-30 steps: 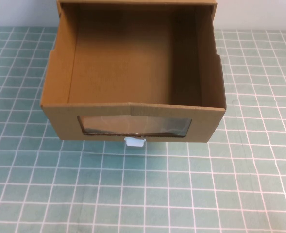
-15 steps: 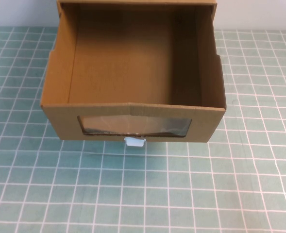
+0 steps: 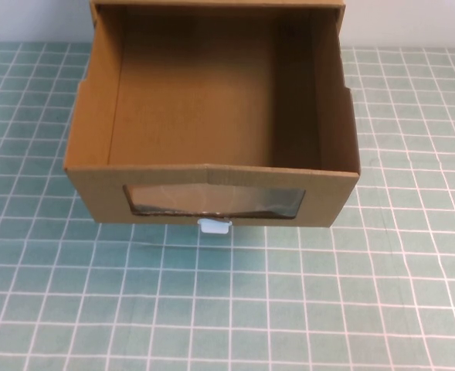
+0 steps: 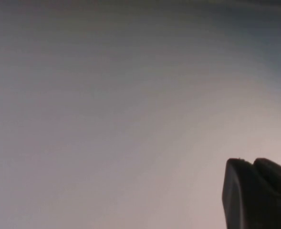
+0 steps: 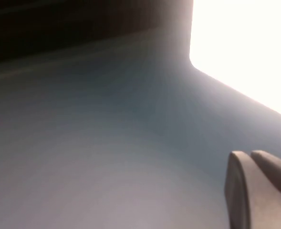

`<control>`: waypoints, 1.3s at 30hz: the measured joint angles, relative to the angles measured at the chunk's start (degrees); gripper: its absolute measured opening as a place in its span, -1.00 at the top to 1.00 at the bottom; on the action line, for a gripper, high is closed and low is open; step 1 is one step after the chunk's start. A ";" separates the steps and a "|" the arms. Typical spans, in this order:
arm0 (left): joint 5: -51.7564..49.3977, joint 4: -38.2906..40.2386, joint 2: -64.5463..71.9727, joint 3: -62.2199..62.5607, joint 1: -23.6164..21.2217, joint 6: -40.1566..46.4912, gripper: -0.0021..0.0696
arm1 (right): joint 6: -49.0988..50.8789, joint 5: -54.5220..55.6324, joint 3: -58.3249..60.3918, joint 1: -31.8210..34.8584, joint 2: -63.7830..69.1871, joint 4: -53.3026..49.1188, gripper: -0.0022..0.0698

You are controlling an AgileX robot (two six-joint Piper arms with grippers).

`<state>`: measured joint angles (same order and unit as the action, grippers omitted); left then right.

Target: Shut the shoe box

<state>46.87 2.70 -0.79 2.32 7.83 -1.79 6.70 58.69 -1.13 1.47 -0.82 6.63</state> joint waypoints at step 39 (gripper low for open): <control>-86.12 37.52 81.15 92.81 0.00 19.50 0.95 | -10.16 -84.69 -61.34 -0.13 47.73 16.43 0.97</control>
<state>-39.25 40.23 80.36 95.13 7.83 17.71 -3.46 -26.00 -62.47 1.34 46.91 23.06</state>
